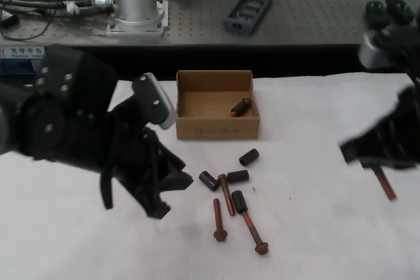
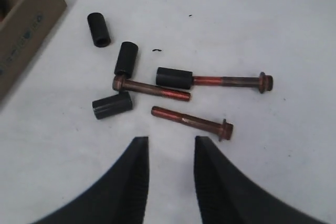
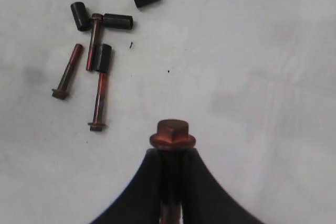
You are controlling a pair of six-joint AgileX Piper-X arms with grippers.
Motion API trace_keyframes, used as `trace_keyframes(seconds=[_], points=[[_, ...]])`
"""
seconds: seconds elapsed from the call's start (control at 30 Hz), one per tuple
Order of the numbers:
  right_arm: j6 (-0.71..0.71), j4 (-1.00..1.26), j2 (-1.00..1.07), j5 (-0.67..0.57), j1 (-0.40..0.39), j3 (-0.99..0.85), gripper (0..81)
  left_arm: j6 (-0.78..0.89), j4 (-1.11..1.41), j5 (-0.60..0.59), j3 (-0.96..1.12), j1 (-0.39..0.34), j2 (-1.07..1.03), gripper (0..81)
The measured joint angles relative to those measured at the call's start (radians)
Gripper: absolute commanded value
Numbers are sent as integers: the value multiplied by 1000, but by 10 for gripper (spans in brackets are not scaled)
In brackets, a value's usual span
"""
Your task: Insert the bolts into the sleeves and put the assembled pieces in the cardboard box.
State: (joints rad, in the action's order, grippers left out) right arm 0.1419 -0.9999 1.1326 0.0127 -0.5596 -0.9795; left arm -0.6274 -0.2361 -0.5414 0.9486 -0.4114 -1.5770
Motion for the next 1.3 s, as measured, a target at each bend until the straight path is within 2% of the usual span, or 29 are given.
trace_keyframes(seconds=[0.1,0.23,0.27,0.5,0.6,0.7,0.77,0.97,1.3], points=[[0,-7,-65,0,0,63,29,62,0,13,46,-11,-57,223],[0,-10,-82,-1,0,84,29,192,2,88,92,-38,-99,223],[0,-10,-82,-1,0,84,29,313,5,149,117,-67,-124,223],[0,-10,-82,-1,0,84,29,820,7,364,190,-187,-224,223],[0,-10,-82,-1,0,84,29,1055,7,451,209,-204,-247,223],[0,-10,-82,-1,0,84,29,1319,7,482,216,-207,-279,223],[0,-10,-82,-1,0,84,29,1437,7,492,216,-207,-300,223],[0,-10,-82,-13,0,84,29,1636,7,500,216,-207,-335,223],[0,-10,-82,-13,0,84,29,1706,41,541,216,-207,-343,223]])
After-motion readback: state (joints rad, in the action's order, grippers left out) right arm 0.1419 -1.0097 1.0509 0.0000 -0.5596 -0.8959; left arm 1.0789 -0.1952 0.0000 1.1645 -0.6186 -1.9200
